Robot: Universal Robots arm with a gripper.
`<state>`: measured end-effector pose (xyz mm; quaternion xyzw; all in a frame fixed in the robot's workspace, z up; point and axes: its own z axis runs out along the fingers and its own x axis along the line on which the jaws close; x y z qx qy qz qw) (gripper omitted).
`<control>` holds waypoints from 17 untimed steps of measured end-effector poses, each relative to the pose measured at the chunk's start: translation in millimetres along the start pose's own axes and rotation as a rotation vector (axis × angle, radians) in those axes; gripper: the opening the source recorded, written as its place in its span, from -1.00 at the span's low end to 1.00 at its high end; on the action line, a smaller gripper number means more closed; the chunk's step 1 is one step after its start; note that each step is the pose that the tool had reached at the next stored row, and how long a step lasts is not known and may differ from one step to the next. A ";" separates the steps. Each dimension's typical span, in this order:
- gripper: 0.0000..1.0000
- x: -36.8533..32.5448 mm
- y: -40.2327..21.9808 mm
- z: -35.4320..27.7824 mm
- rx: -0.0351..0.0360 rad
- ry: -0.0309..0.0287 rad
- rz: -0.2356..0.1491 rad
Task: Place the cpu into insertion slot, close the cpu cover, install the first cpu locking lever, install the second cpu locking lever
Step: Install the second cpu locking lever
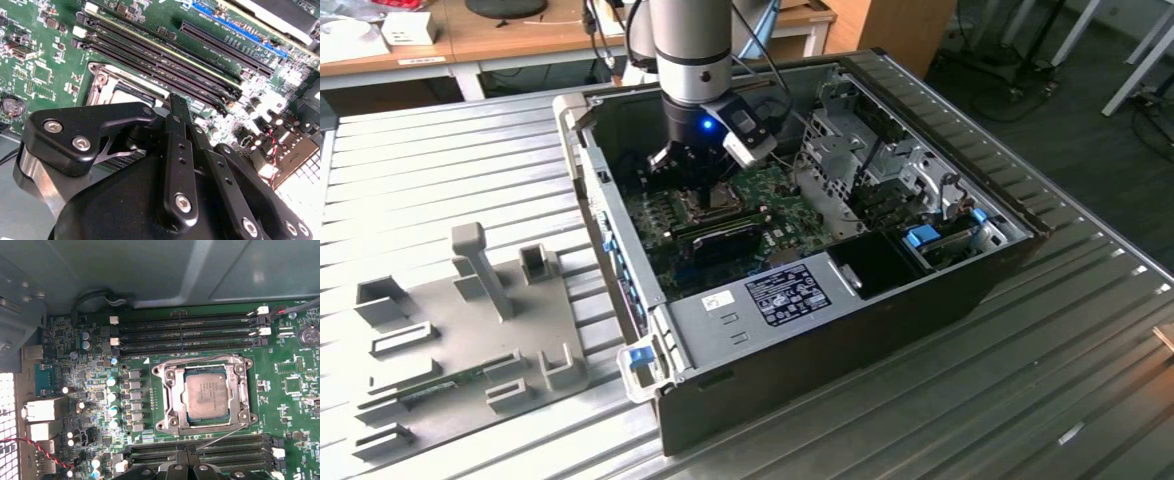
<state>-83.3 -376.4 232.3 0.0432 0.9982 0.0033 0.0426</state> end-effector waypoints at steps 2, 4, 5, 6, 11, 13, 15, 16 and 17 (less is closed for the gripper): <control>-0.79 -0.1 0.0 -1.4 0.0003 0.0004 0.000; -0.79 -0.3 0.0 -3.5 0.0001 0.0009 0.000; -0.79 -0.4 0.1 -4.4 0.0002 0.0015 0.000; -0.79 -0.5 0.1 -5.2 0.0002 0.0022 0.000; -0.79 -3.3 0.3 -6.1 0.0005 0.0057 0.000; -0.79 -7.4 0.7 -5.7 0.0008 0.0094 0.000; -0.79 -9.4 0.8 -5.5 0.0010 0.0113 0.000; -0.79 -9.6 0.8 -5.7 0.0012 0.0120 0.000; -0.79 -9.7 0.8 -6.6 0.0015 0.0128 0.000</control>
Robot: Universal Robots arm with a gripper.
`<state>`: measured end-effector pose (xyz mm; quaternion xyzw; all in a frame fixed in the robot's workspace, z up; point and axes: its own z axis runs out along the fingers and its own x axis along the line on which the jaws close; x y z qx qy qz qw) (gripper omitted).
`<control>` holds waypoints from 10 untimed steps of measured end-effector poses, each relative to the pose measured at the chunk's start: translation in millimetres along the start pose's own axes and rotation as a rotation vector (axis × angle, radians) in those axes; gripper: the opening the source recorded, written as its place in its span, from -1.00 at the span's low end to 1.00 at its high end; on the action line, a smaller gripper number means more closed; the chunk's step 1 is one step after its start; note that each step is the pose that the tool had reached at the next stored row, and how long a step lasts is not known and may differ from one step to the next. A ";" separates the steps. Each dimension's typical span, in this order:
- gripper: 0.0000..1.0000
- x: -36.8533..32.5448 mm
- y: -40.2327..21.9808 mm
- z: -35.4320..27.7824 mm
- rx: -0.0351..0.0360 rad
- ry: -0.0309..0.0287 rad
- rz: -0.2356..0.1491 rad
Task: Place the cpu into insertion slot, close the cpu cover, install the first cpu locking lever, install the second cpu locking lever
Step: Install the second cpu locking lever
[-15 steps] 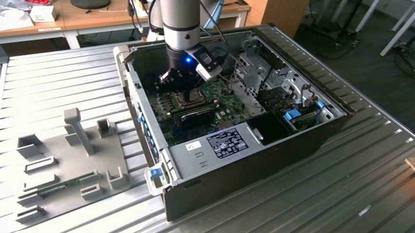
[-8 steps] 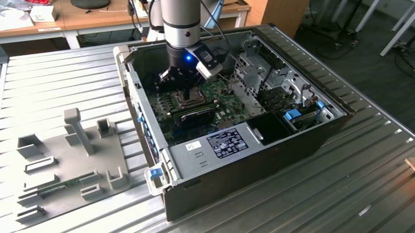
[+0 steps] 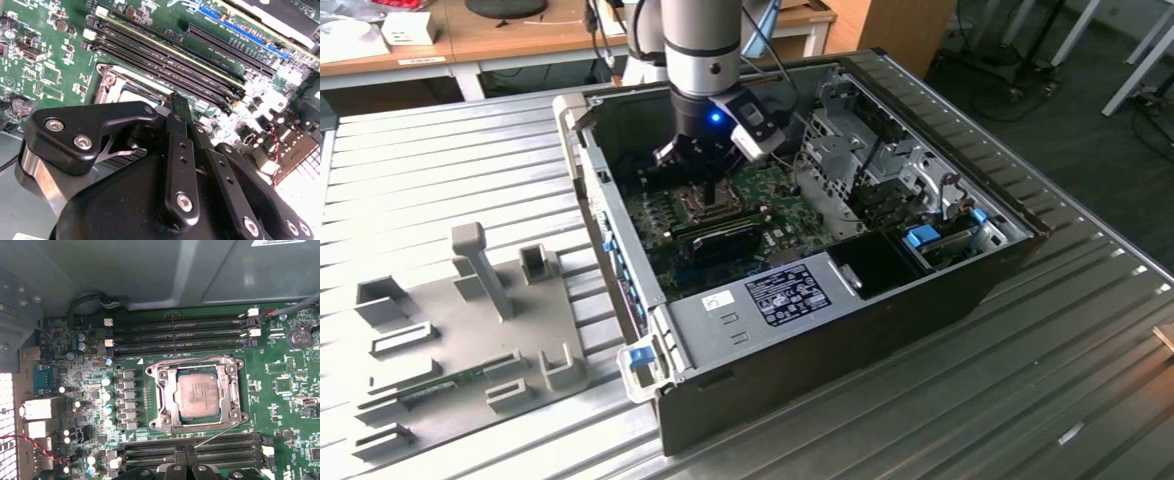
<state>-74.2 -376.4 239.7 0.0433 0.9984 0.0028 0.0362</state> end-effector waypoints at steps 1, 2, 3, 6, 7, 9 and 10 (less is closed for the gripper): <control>-0.79 -0.2 0.1 -1.2 -0.0001 0.0006 0.000; -0.79 -0.3 0.1 -2.6 -0.0002 0.0012 0.000; -0.79 -0.5 0.1 -4.6 0.0000 0.0021 0.000; -0.79 -1.2 0.2 -7.1 0.0002 0.0058 0.000; -0.79 -1.4 0.2 -7.3 0.0002 0.0072 0.000; -0.79 -2.1 0.2 -7.5 0.0007 0.0102 0.000; -0.79 -2.6 0.2 -7.6 0.0010 0.0115 0.000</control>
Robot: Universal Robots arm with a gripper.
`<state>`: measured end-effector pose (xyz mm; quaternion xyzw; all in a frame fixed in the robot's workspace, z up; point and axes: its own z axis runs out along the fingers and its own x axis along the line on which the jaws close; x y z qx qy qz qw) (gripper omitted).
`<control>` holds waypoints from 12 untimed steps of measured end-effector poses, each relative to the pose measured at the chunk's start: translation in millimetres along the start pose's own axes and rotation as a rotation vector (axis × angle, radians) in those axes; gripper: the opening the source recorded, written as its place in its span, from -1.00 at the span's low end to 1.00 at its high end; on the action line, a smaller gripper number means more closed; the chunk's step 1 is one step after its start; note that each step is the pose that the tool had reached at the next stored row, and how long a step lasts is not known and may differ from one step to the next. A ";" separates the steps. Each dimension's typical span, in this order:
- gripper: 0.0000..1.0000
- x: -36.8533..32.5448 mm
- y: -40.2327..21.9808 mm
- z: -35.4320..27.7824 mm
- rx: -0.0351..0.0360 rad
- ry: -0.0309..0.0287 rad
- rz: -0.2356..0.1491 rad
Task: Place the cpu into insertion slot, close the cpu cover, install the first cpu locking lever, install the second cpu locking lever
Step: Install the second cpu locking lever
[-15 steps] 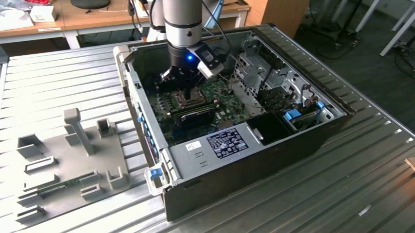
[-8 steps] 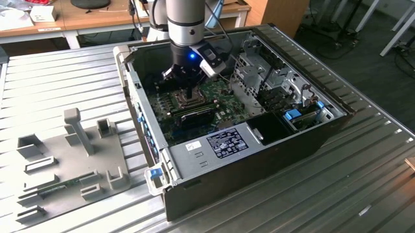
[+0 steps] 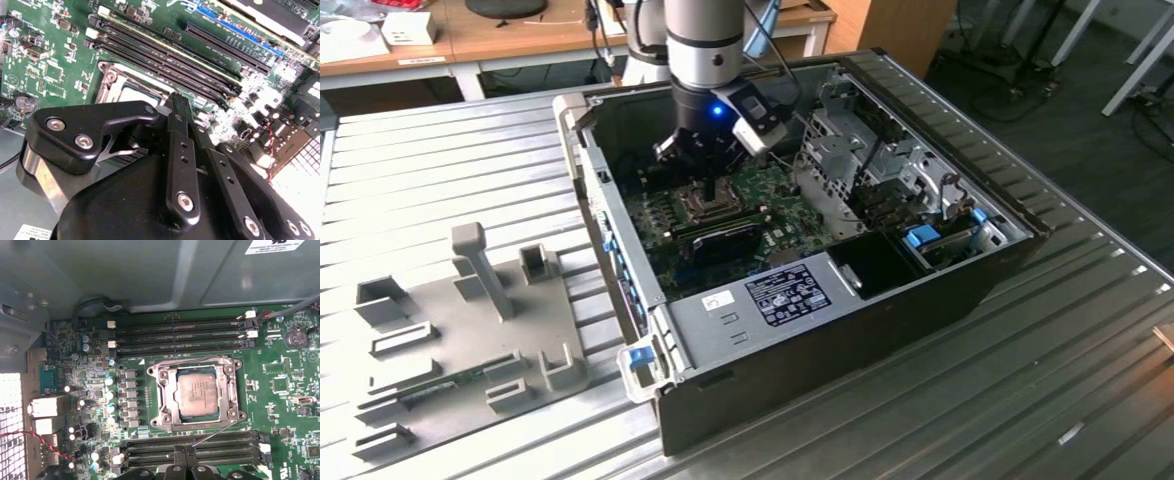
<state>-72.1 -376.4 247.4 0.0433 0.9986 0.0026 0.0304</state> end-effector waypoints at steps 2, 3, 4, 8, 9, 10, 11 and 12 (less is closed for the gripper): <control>-0.79 -0.3 0.6 0.0 0.0005 0.0007 0.000; -0.79 -0.3 1.2 0.1 0.0006 0.0007 0.000; -0.79 -0.3 1.6 0.1 0.0006 0.0006 0.000; -0.79 -0.2 3.4 0.1 0.0008 0.0006 0.000; -0.79 -0.2 3.5 0.1 0.0006 0.0006 0.000; -0.79 -0.1 3.6 0.4 0.0005 0.0005 0.000; -0.79 -0.1 3.8 0.9 0.0005 0.0003 0.000; -0.79 0.0 3.9 1.6 0.0006 0.0001 0.000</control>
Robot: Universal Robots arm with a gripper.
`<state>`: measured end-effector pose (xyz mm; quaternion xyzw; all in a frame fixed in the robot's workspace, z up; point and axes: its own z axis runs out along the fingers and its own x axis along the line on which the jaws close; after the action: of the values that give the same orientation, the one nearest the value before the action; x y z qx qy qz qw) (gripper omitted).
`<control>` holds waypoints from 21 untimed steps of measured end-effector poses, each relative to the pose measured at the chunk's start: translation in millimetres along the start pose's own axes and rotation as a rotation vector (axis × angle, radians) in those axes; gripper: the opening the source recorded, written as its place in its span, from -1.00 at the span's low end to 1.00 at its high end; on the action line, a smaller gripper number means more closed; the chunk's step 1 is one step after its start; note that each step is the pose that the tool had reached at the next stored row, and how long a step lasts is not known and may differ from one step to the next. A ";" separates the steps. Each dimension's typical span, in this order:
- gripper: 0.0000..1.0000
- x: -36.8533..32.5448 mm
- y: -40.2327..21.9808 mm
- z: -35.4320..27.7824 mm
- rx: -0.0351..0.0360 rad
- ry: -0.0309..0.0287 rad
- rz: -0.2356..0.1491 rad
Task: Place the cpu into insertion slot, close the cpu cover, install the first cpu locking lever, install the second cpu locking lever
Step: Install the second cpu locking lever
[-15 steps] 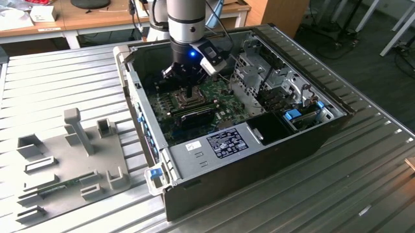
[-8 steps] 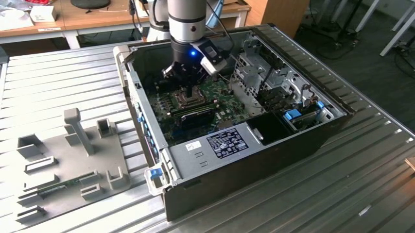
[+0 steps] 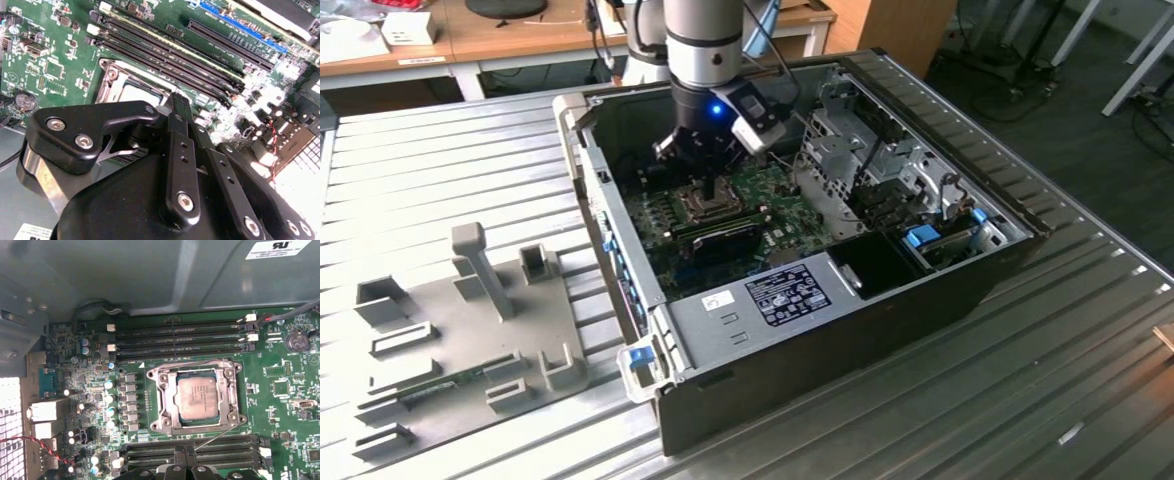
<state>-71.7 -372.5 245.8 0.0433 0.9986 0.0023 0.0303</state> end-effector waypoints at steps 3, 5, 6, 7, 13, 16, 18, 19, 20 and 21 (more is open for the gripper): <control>-0.79 0.2 0.3 2.8 0.0000 -0.0010 0.000; -0.79 0.4 0.5 5.2 -0.0001 -0.0020 0.000; -0.79 0.5 0.6 6.4 -0.0002 -0.0027 0.000; -0.79 0.6 0.7 7.4 -0.0002 -0.0032 0.000; -0.79 2.9 1.6 10.8 -0.0002 -0.0041 0.000; -0.79 5.4 1.5 12.8 -0.0003 -0.0046 0.000; -0.79 6.7 1.4 14.4 -0.0002 -0.0049 0.000; -0.79 7.4 1.3 15.4 0.0000 -0.0050 0.001; -0.79 7.9 1.3 16.6 0.0001 -0.0051 0.001; -0.79 8.3 1.2 18.0 0.0004 -0.0051 0.001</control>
<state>-78.8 -370.5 227.4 0.0436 0.9985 0.0020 0.0329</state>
